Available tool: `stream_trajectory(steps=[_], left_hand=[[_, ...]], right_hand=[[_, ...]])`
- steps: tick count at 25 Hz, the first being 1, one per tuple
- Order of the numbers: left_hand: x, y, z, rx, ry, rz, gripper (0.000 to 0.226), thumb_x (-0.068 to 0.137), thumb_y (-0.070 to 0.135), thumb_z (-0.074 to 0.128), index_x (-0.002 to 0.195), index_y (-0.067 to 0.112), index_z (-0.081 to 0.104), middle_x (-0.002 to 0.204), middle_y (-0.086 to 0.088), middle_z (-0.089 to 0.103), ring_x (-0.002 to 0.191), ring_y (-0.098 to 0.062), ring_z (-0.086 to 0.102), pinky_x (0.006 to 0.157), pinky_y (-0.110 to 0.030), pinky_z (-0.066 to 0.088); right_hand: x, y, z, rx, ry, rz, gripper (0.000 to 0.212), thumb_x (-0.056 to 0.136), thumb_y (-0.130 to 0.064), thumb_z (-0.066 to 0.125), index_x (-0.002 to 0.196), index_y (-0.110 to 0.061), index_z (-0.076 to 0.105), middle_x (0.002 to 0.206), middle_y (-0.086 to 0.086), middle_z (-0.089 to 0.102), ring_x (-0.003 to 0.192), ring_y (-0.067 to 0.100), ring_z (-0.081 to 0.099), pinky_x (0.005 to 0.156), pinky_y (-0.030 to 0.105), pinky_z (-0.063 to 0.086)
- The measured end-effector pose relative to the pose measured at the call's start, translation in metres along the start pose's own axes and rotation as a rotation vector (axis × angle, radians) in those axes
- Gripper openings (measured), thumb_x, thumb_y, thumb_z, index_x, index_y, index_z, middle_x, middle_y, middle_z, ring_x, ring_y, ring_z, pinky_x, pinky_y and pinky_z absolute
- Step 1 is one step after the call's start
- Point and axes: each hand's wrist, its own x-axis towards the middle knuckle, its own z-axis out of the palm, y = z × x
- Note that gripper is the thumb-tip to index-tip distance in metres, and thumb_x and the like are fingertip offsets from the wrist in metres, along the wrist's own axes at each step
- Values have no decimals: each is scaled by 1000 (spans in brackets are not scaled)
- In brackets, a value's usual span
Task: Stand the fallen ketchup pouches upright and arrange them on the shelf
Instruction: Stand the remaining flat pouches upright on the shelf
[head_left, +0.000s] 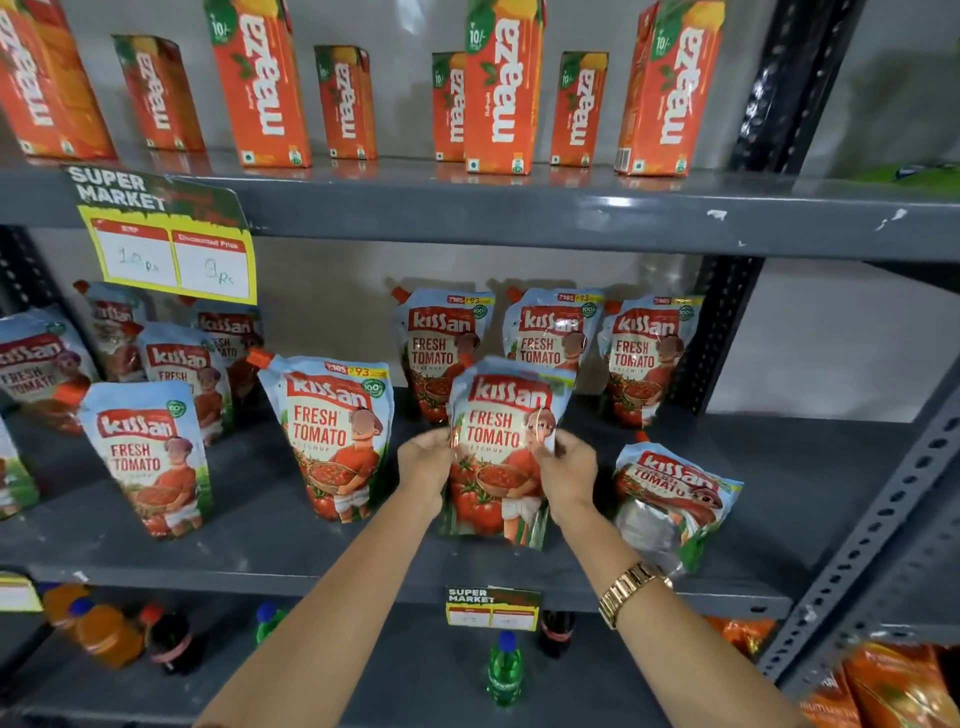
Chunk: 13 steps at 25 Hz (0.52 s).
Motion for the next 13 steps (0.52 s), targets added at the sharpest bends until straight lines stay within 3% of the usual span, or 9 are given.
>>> stream_trajectory(steps=[4, 8, 13], left_hand=[[4, 2, -7, 6, 42, 151, 25, 81, -10, 59, 103, 0, 64, 106, -14, 66, 102, -27, 62, 84, -35, 51], [1, -9, -14, 71, 23, 174, 24, 82, -5, 59, 105, 2, 61, 115, -18, 67, 100, -24, 62, 96, -44, 50], [-17, -9, -16, 181, 159, 256, 39, 76, -2, 68, 113, 2, 55, 97, -4, 58, 90, -19, 57, 80, -29, 47]], right_hand=[[-3, -9, -1, -64, 6, -196, 17, 82, 4, 61, 98, -2, 61, 102, 16, 69, 95, 25, 65, 85, 40, 55], [-13, -4, 3, -64, 67, -141, 12, 83, 3, 58, 95, 2, 60, 99, 20, 69, 90, 25, 64, 82, 37, 53], [-36, -3, -12, -44, 360, -149, 17, 86, 4, 55, 101, 2, 64, 101, 17, 69, 88, 19, 59, 78, 19, 46]])
